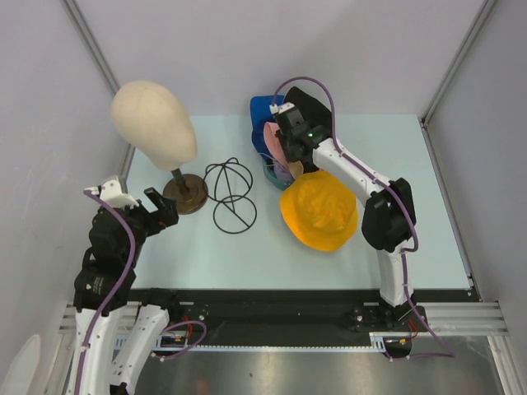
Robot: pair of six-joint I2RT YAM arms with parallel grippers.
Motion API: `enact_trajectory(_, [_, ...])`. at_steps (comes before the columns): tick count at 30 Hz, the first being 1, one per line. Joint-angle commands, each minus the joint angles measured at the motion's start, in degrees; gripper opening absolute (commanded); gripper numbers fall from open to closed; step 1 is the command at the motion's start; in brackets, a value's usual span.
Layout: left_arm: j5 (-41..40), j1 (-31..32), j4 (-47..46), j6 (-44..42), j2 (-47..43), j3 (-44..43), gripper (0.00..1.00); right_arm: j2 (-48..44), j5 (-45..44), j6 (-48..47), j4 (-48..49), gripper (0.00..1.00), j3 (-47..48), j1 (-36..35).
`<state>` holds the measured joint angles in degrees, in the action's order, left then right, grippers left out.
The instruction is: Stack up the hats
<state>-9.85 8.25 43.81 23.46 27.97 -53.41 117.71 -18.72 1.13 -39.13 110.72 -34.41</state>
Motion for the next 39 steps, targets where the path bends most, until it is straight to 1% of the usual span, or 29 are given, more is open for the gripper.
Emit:
enact_trajectory(1, [-0.7, 0.3, -1.8, 1.6, -0.5, 0.9, 1.00, -0.1, -1.0, -2.3, 0.3, 0.40, 0.4, -0.6])
enact_trajectory(3, [-0.6, 0.3, -2.0, 1.8, -0.7, 1.3, 1.00, 0.6, -2.6, -2.9, 0.0, 0.46, 0.6, -1.0])
enact_trajectory(4, [-0.6, 0.3, -1.9, 1.9, -0.7, 1.4, 1.00, 0.9, -4.6, -3.0, 0.0, 0.51, 0.7, -1.2])
enact_trajectory(7, [-0.4, 0.3, -2.0, 2.0, -0.8, 1.8, 1.00, 2.3, -9.9, -3.1, -0.4, 0.56, 1.8, -2.0])
enact_trajectory(10, [-0.3, 0.3, -2.0, 1.8, -0.7, 1.6, 1.00, 4.3, -12.9, -3.8, -0.8, 0.58, 3.4, -2.2])
enact_trajectory(14, [-0.3, 0.3, -1.6, 1.0, -0.1, 0.7, 1.00, 6.1, -14.6, -4.0, -0.7, 0.58, 4.3, -2.1])
enact_trajectory(15, [-0.4, 0.3, -1.5, 0.6, 0.2, 0.0, 1.00, 6.6, -14.8, -4.0, -0.8, 0.55, 5.2, -1.9])
enact_trajectory(16, [-0.3, 0.3, -1.2, 0.4, 0.3, -0.6, 1.00, 6.7, -15.2, -4.0, -0.9, 0.42, 5.6, -1.8])
enact_trajectory(18, [0.3, 0.3, -0.7, -1.0, 1.6, -3.0, 1.00, 6.1, -16.2, -4.0, -0.9, 0.18, 7.5, -1.9])
enact_trajectory(19, [0.4, 0.3, -0.1, -1.4, 2.2, -4.0, 1.00, 4.9, -16.6, -4.2, -0.7, 0.00, 8.0, -1.9])
enact_trajectory(23, [2.3, 0.3, 0.2, -3.3, 6.5, -10.7, 1.00, 1.0, -16.3, -4.8, 0.1, 0.00, 12.3, -1.8])
enact_trajectory(24, [3.1, 0.3, 0.1, -3.5, 8.8, -13.8, 1.00, 0.2, -16.1, -5.1, 0.5, 0.00, 13.6, -1.8])
enact_trajectory(25, [4.0, 0.3, -0.3, -3.4, 10.0, -15.3, 1.00, -0.6, -15.2, -5.5, 0.7, 0.00, 15.8, -1.9])
enact_trajectory(28, [9.0, 0.3, -1.7, -2.3, 15.1, -20.8, 1.00, -3.8, -13.4, -8.7, 3.1, 0.00, 18.1, -2.7])
enact_trajectory(30, [10.8, 0.3, -2.1, 1.1, 18.2, -24.5, 1.00, -5.8, -12.1, -9.0, 3.8, 0.00, 19.9, -3.5])
enact_trajectory(33, [13.8, 0.3, -5.7, 6.7, 19.8, -26.4, 1.00, -8.5, -9.8, -9.7, 5.7, 0.00, 19.9, -5.5])
enact_trajectory(35, [15.8, 0.4, -11.4, 11.3, 20.7, -26.4, 1.00, -9.3, -8.3, -11.8, 7.0, 0.00, 19.5, -7.1])
enact_trajectory(36, [18.2, 0.4, -15.2, 12.9, 21.2, -26.3, 1.00, -10.1, -7.5, -12.5, 8.0, 0.00, 19.1, -8.4])
enact_trajectory(39, [20.6, 1.7, -19.9, 17.0, 24.2, -27.2, 1.00, -11.8, -3.2, -13.9, 10.6, 0.00, 16.8, -11.1])
